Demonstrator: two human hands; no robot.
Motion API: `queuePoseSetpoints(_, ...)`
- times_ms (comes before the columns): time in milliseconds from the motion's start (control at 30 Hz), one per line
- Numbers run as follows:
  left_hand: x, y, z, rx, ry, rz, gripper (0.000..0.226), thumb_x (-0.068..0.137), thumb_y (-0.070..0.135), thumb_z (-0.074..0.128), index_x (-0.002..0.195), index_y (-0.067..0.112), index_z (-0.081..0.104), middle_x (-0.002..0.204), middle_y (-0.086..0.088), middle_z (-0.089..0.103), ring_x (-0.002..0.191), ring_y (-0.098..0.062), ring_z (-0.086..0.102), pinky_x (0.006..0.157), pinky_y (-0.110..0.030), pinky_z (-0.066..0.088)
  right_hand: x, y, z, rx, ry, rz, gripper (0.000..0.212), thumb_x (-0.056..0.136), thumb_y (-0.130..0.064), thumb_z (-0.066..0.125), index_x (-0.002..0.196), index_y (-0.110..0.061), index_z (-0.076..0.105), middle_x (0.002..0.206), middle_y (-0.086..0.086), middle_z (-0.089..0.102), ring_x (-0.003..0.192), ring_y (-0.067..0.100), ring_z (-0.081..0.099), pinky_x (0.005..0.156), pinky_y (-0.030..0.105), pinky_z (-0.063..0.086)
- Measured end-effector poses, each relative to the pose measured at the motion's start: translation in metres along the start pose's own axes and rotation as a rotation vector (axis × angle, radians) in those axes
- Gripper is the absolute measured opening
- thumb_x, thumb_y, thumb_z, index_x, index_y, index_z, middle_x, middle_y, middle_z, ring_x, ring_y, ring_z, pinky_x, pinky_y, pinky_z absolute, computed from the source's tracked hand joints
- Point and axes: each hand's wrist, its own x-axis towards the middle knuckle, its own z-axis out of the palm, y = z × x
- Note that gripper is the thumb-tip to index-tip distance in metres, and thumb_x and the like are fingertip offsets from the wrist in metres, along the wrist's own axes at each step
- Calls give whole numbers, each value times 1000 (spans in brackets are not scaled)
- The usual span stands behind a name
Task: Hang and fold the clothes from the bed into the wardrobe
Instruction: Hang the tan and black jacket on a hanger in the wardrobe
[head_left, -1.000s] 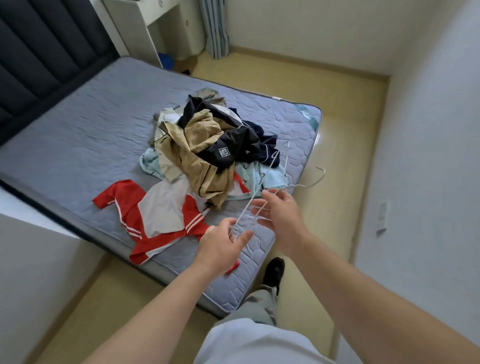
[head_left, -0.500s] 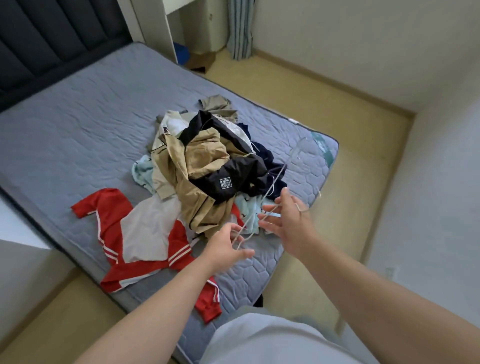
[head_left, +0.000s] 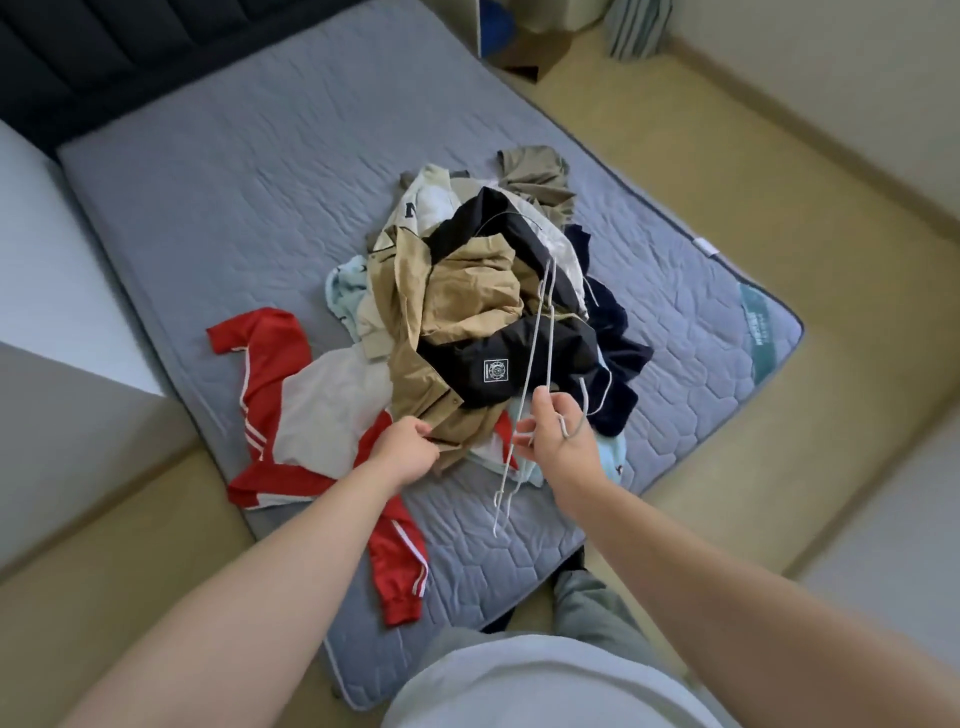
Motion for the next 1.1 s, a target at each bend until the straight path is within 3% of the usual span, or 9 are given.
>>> queuePoseSetpoints(200,56,41,16,118,106,-90,56,86,13,54,140,26,48,135,-9,56,117,-31,56,97,-34,48,62,8,-7,-31,-141,58,35,103,-43,44,99,-10,56,81,11,64,75,20,66,82,52,58)
queuePoseSetpoints(300,95,55,22,202,108,-132,63,86,19,53,146,35,40,143,-12,45,126,-34,49,104,-39,46,91,13,-7,-45,-205,85,40,102,-44,46,99,-6,57,80,11,65,75,22,67,82,52,58)
queuePoseSetpoints(533,172,63,36,249,102,-298,73,93,32,54,154,49,17,164,-5,-22,148,-37,21,119,-41,28,133,31,-22,-94,-318,68,43,99,-52,48,92,-11,59,75,2,66,83,26,70,81,48,60)
queuePoseSetpoints(600,193,63,31,247,130,-338,66,97,33,49,154,46,17,165,-6,-17,148,-38,19,119,-44,26,141,37,-26,-79,-335,107,42,96,-56,49,88,-15,60,72,-2,67,81,24,71,81,46,60)
queuePoseSetpoints(700,207,64,29,41,192,-340,62,94,19,51,154,24,34,160,-11,25,141,-36,35,112,-41,35,150,41,-32,-78,-342,130,41,96,-55,50,86,-16,60,70,-4,66,82,26,71,81,44,60)
queuePoseSetpoints(800,193,65,32,-283,382,-354,33,89,15,58,120,8,63,116,-13,67,100,-32,65,82,-35,54,151,36,-36,-73,-323,150,38,99,-49,50,84,-15,59,70,-1,65,80,24,70,79,41,61)
queuePoseSetpoints(900,158,68,35,-565,479,-339,12,86,12,64,97,10,65,86,-8,67,62,-18,58,51,-22,44,144,22,-40,-76,-312,179,38,101,-46,49,87,-12,57,73,2,63,76,22,67,77,41,59)
queuePoseSetpoints(1000,114,74,38,-790,340,-350,19,82,2,62,98,11,59,88,-14,64,68,-25,59,62,-30,45,133,1,-42,-110,-313,157,42,102,-44,47,91,-5,55,73,3,62,69,20,63,75,46,58)
queuePoseSetpoints(1100,69,81,34,-868,219,-360,24,78,-2,71,101,5,67,77,-11,71,64,-26,67,60,-33,52,119,-22,-42,-173,-290,117,44,103,-46,43,99,-3,54,79,4,63,66,15,62,63,34,56)
